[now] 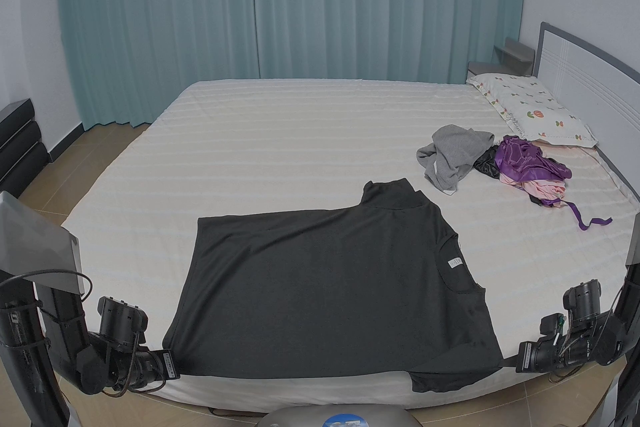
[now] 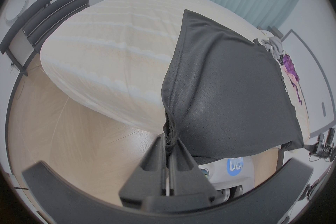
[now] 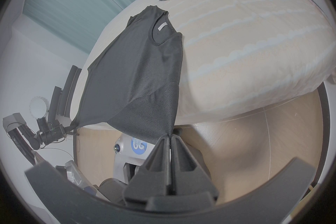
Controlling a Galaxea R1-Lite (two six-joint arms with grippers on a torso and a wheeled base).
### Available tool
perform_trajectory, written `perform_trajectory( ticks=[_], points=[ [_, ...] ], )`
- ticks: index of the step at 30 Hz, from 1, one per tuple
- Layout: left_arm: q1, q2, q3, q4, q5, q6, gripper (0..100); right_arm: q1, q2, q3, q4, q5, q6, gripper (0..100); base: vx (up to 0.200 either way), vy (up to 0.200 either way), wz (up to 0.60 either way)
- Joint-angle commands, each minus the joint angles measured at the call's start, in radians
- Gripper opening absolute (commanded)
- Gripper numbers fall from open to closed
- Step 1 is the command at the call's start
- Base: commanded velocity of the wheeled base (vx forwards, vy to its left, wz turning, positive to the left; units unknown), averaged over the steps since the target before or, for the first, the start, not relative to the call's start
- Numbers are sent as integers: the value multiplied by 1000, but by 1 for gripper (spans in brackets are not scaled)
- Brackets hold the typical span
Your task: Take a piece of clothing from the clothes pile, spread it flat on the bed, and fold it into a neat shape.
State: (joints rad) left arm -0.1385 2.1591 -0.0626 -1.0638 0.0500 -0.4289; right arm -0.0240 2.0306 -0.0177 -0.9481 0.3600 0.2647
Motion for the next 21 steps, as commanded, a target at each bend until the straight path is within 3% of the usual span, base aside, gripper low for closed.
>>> perform_trajectory(
  ticks=[1, 7, 13, 21],
  points=[
    [-3, -18, 29, 2, 8, 18, 0, -1, -49, 18, 25, 0, -13, 0, 0, 0, 0],
    [-9, -22, 58, -1, 11, 62, 0, 4, -56, 18, 74, -50, -35, 0, 0, 0, 0],
    [-10, -24, 63, 12, 13, 75, 0, 3, -90, 18, 123, -53, -59, 0, 0, 0, 0],
    [-15, -111, 61, 125, 19, 107, 0, 3, -167, 18, 192, -52, -91, 0, 0, 0, 0]
  ],
)
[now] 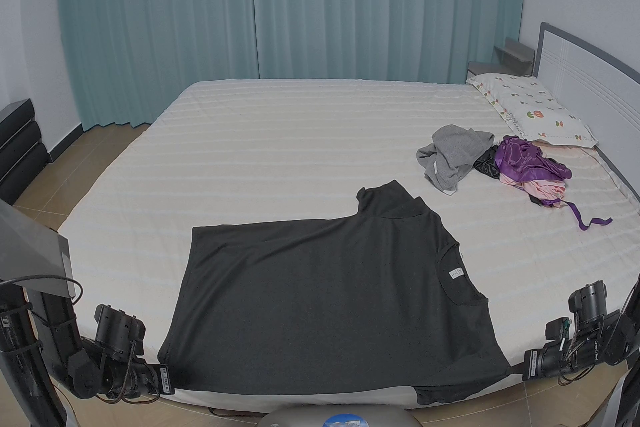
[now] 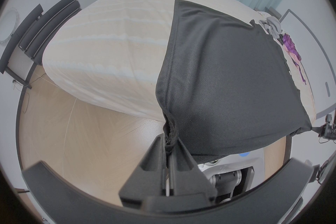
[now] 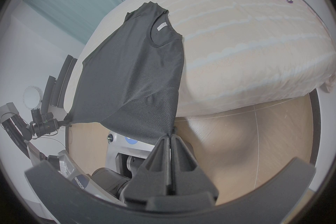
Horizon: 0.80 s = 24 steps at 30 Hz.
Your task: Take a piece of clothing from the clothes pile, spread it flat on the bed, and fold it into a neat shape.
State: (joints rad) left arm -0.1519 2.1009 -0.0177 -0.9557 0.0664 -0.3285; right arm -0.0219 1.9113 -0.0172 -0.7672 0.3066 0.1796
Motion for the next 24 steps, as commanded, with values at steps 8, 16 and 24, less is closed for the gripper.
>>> perform_trajectory(
  ticks=[8, 16, 24],
  points=[
    [-1, -79, -53, 6, 4, -53, 0, -1, -135, -35, -41, 9, 17, 0, 0, 0, 0],
    [-5, -107, -192, 18, 43, -145, 0, 33, -95, -213, -15, -24, 141, 0, 0, 0, 0],
    [-11, -117, -251, 18, 90, -175, 0, 33, -57, -290, -14, -37, 163, 0, 0, 0, 0]
  ],
)
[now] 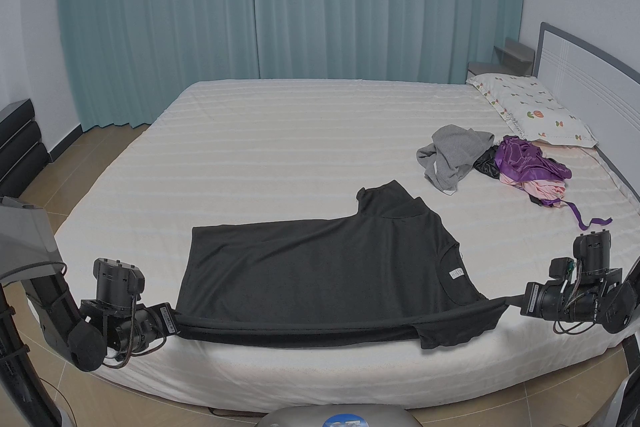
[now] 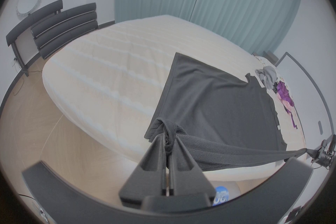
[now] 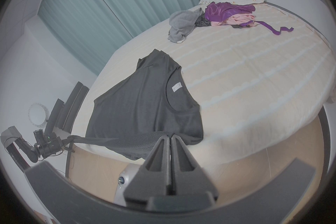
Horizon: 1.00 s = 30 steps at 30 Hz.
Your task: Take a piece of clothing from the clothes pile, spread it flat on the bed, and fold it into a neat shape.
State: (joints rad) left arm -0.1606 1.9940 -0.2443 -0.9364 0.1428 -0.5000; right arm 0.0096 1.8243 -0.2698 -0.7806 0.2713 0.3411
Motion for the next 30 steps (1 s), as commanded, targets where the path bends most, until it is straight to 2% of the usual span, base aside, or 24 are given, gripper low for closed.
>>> perform_trajectory(
  ticks=[1, 5, 13, 23, 30],
  points=[
    [-3, -17, -24, -1, 18, -3, 0, 1, 32, -39, 0, -1, 1, 0, 0, 0, 0],
    [-8, -69, -17, 14, 23, -3, 0, 0, 29, -43, 0, -1, 1, 0, 0, 0, 0],
    [-22, -127, -53, 212, 26, 1, 0, 1, 10, -23, 0, -1, 1, 0, 0, 0, 0],
    [-13, -49, -162, 252, 20, -9, 0, 6, 69, -89, 3, -1, 3, 0, 0, 0, 0],
    [4, 32, -256, 266, 18, -26, 0, 12, 168, -200, 31, -1, 3, 0, 0, 0, 0]
  ],
)
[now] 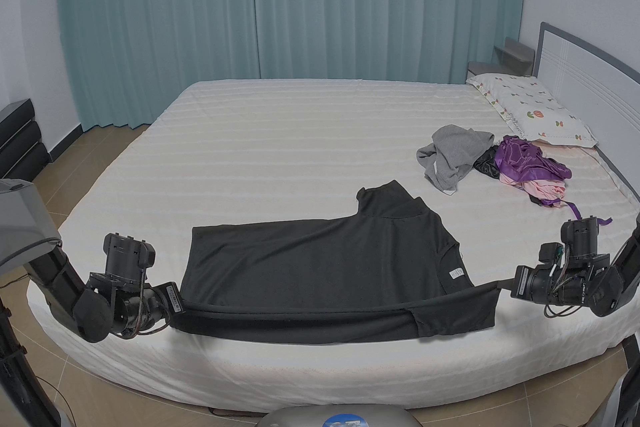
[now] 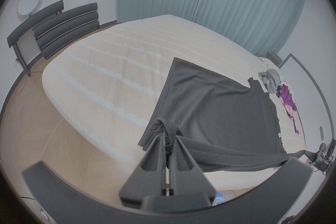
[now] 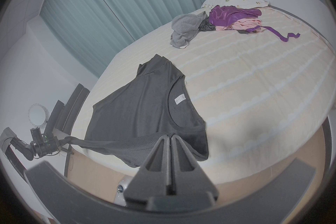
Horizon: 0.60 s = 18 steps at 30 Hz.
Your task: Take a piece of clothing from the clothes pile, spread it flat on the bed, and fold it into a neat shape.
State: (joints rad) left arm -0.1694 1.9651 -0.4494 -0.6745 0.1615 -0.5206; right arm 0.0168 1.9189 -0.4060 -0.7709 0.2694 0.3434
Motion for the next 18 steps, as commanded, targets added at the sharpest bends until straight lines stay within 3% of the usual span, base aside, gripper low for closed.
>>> perform_trajectory(
  ticks=[1, 18],
  points=[
    [14, 64, -58, 6, 0, -6, 0, 5, 81, -77, 27, 1, 0, 0, 0, 0, 0],
    [41, 90, -98, 42, -7, -6, 0, 18, 187, -254, 99, 1, 0, 0, 0, 0, 0]
  ],
)
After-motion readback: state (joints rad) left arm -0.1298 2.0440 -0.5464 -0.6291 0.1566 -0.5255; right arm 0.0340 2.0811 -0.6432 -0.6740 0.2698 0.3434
